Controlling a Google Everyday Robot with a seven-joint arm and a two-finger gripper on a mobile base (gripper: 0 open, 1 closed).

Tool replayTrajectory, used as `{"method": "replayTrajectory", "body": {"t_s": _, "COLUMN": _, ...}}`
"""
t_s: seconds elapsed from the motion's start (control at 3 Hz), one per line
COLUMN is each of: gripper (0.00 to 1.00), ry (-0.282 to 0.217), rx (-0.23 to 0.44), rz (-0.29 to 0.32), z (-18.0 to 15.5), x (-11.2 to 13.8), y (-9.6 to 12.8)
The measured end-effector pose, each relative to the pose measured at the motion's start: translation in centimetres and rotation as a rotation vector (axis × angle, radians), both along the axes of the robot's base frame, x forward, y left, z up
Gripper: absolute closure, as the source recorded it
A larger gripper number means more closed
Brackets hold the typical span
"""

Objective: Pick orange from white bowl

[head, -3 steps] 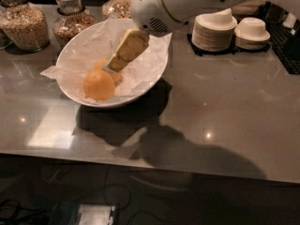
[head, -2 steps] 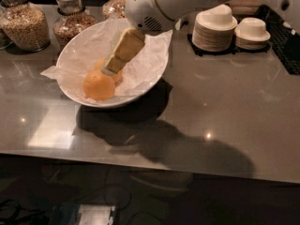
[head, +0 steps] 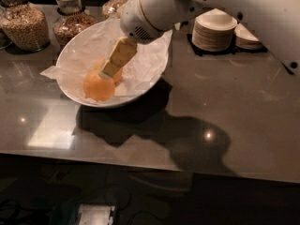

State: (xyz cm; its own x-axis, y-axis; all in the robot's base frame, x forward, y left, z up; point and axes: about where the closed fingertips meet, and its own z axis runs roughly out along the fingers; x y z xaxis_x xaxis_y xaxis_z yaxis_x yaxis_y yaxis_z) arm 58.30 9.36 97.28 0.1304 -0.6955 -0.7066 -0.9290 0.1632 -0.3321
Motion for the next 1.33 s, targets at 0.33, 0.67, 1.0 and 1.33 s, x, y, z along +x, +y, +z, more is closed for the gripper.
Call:
{"method": "replayTrajectory", "body": {"t_s": 0.33, "gripper": 0.08, "ry": 0.061, "rx": -0.017, "rz": -0.068, "z": -2.5, "x": 0.7, "y": -0.3}}
{"method": "replayTrajectory", "body": {"t_s": 0.67, "gripper": 0.22, "ry": 0.101, "rx": -0.031, "rz": -0.152, "z": -4.5, "x": 0.4, "y": -0.8}}
{"method": "replayTrajectory", "body": {"t_s": 1.0, "gripper": 0.23, "ry": 0.125, "rx": -0.018, "rz": -0.202, "z": -5.9, "x": -0.5, "y": -0.5}}
{"method": "replayTrajectory", "body": {"t_s": 1.33, "gripper": 0.23, "ry": 0.128, "rx": -0.007, "rz": -0.211, "z": -6.2, "x": -1.2, "y": 0.4}}
